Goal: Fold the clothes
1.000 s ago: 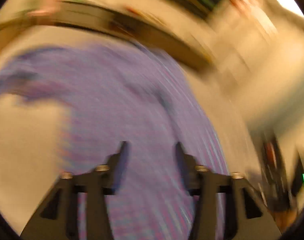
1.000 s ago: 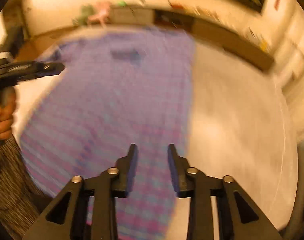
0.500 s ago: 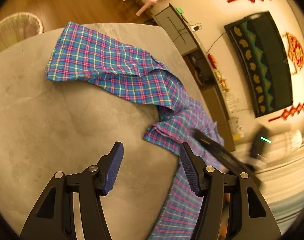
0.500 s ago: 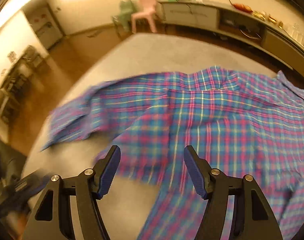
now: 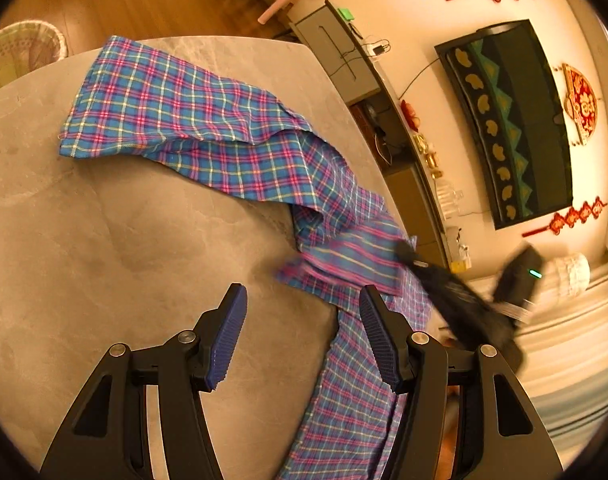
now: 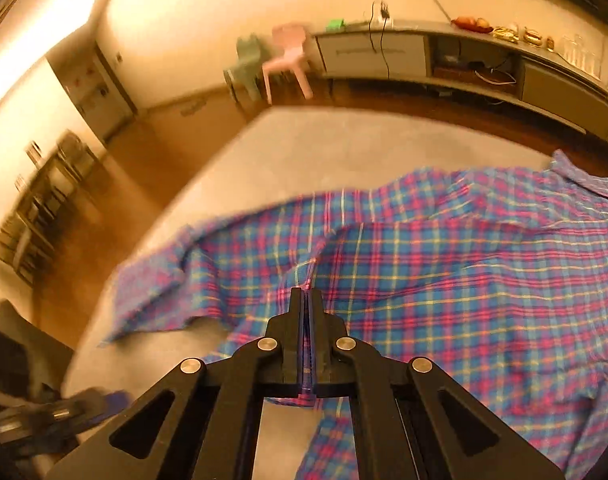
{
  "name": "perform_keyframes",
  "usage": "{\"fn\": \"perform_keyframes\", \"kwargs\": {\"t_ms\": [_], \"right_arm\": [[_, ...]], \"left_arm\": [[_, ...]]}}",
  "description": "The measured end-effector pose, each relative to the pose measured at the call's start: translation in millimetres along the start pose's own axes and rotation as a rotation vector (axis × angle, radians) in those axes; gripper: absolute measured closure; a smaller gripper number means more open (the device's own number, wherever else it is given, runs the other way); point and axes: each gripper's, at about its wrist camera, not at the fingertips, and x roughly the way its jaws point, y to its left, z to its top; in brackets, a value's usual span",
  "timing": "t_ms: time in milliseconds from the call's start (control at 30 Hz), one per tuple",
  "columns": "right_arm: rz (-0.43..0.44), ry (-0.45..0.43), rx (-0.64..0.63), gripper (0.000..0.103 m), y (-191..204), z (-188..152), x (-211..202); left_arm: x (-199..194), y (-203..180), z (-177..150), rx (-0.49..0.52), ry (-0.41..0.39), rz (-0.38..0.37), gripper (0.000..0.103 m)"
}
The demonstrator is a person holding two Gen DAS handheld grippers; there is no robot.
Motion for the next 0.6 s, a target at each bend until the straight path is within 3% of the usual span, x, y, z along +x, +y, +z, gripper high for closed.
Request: {"fn": "perform_keyframes", "kwargs": {"t_ms": [167, 300, 433, 600], "right_arm": [[0.042, -0.078, 0.030, 0.101, -14, -9, -75], [0.038, -0.146, 0.048, 0.101, -41, -43, -139], [-0.030, -0.237, 0.153, 0.101, -108, -120, -227], [-0.117, -0.213, 0.305, 0.101, -168, -229, -279]], "left_arm": [[2, -7, -6, 0.042, 0.011, 0.014, 0.042], [0, -5, -5, 0.042, 0.017, 0.014, 0.042], [2, -12, -8, 0.063, 0.031, 0.000, 0.042], [16, -32, -21, 0.137, 0.079, 0.003, 0.042]]}}
